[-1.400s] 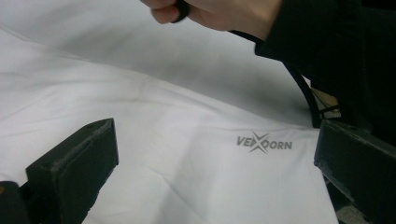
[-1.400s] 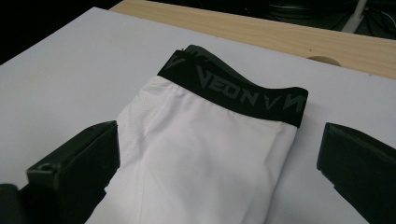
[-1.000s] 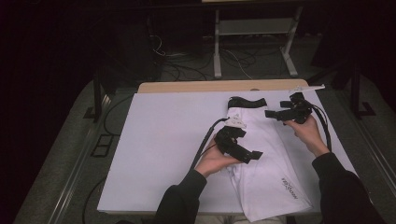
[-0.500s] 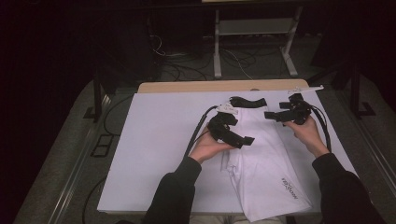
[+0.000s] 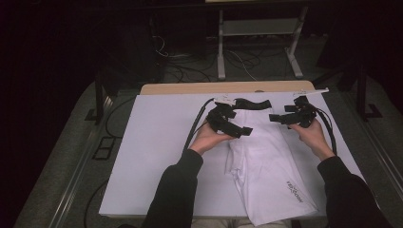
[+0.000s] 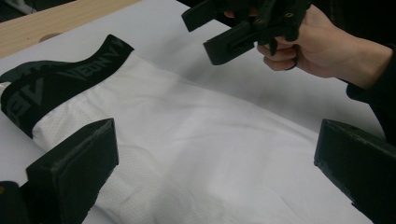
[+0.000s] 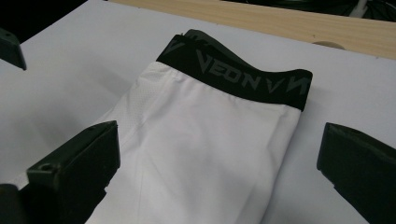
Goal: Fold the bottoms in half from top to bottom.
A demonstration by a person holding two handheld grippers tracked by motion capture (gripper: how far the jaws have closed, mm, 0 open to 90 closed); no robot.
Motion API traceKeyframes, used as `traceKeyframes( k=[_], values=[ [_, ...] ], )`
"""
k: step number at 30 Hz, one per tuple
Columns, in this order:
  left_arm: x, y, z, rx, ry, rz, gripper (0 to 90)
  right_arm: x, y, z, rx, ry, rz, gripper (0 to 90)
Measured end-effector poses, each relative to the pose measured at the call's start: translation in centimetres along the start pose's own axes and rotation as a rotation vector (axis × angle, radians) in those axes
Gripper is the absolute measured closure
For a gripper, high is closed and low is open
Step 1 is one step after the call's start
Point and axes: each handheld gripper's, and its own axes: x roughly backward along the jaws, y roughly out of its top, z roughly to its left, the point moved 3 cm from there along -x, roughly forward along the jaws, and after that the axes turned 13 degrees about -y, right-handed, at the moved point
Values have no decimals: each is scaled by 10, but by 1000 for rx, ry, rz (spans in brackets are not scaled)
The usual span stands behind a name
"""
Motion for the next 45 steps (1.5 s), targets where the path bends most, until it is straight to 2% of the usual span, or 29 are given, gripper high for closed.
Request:
traceKeyframes(
  k=[9, 12, 19, 25, 29, 33, 37, 39, 45],
  values=[
    [-6, 1, 29, 55, 35, 12, 0, -6, -3, -7, -32, -2, 17, 0],
    [-9, 1, 39, 75, 34, 19, 0, -9, -5, -9, -50, 2, 25, 0],
    [-18, -3, 54, 102, 27, 33, 0, -18, -9, -13, -57, 2, 51, 0],
    [-25, -7, 66, 127, 28, 46, 0, -25, -11, -16, -71, 2, 98, 0],
    [-25, -12, 75, 168, 33, 32, 0, -29, -8, -19, -83, 5, 130, 0],
    [-24, -16, 82, 194, 41, 30, 0, -30, -6, -22, -107, 26, 130, 44],
    [-22, -19, 89, 226, 50, 20, 0, -35, -8, -23, -112, 34, 160, 101],
    [-22, -21, 92, 246, 38, 13, 0, -37, -9, -23, -115, 49, 167, 132],
    [-23, -28, 101, 294, 30, -2, 74, -45, -11, -23, -100, 45, 206, 159]
  ],
)
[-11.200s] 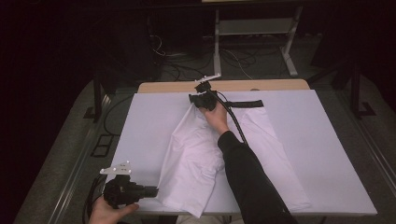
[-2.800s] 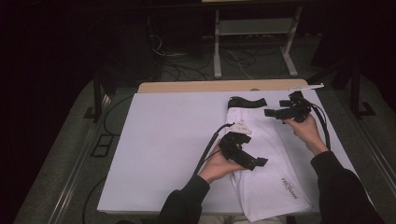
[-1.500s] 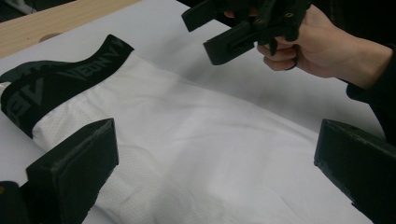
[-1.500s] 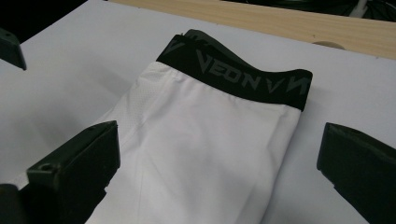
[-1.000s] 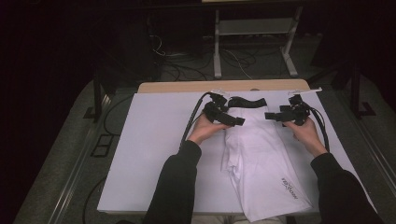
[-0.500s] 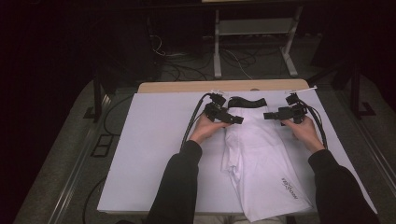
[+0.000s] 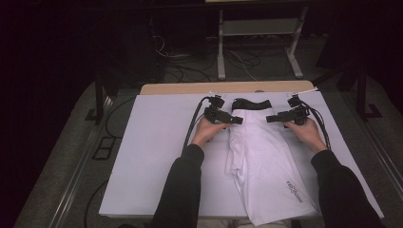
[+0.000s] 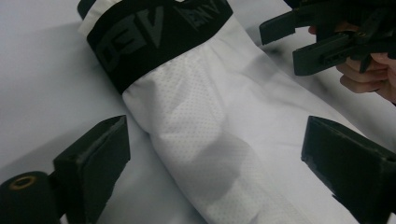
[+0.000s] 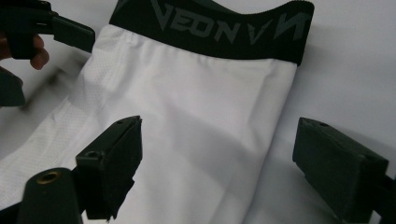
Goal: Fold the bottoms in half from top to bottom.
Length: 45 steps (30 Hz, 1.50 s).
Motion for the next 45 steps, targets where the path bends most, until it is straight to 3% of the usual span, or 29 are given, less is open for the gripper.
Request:
traceKeyframes(
  k=[7, 13, 19, 22, 27, 35, 40, 45],
  values=[
    [-2, -3, 7, 29, -16, -2, 171, -2, -1, -2, -3, 0, 13, 230],
    [-2, -4, 9, 40, 2, 6, 245, -5, -3, -3, -8, 17, 32, 290],
    [-4, -5, 12, 61, 20, 22, 411, -7, -3, 1, -3, 23, 38, 341],
    [-5, -5, 13, 91, 31, 15, 559, -9, -3, 3, -4, 6, 37, 430],
    [-7, -6, 14, 94, 44, 23, 723, -8, -3, 2, 2, -54, 34, 666],
    [-9, -6, 14, 107, 36, 27, 867, -12, -5, 11, 16, -66, 42, 860],
    [-7, -5, 11, 107, 32, 22, 875, -10, -6, 8, -18, -12, 42, 878],
    [-4, -4, 6, 100, 31, 23, 876, 0, -6, 0, -96, 55, -29, 880]
  ],
)
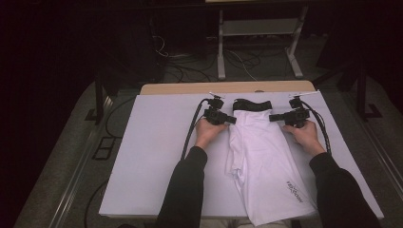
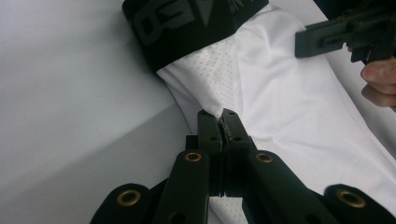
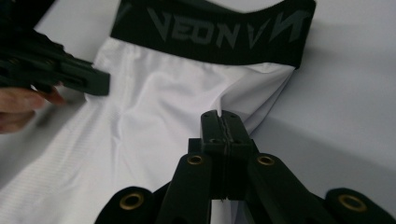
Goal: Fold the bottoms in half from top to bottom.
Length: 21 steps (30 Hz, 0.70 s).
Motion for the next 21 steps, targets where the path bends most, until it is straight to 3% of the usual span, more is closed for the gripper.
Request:
traceKeyframes(
  k=[3, 15, 21],
  values=[
    [2, 1, -6, -10, -8, -7, 876, 8, 1, -1, -9, 21, -25, 880],
    [13, 4, -29, -44, -32, -17, 875, 29, 0, 10, 36, 46, -67, 880],
    [24, 0, -36, -26, -54, -50, 875, 40, -1, 17, 63, 43, -85, 880]
  ],
)
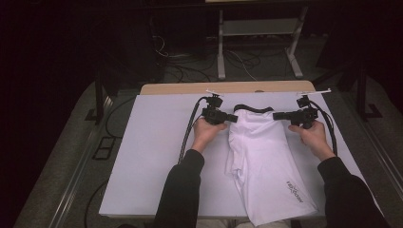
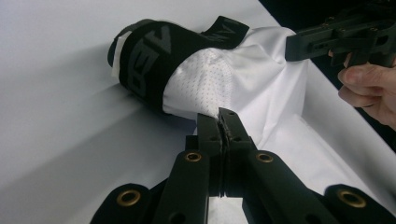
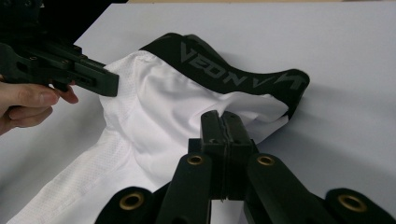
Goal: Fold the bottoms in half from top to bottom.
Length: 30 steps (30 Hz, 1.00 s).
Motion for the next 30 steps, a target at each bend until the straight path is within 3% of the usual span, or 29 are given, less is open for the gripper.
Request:
traceKeyframes(
  k=[7, 21, 30],
  values=[
    [6, -4, -8, -1, -7, -15, 874, 12, 0, 10, 30, 5, -22, 880],
    [13, -7, -33, -31, -36, -16, 874, 28, -7, 15, 32, 24, -52, 880],
    [16, -11, -41, -27, -38, -9, 873, 35, -12, 19, 43, 30, -40, 879]
  ],
)
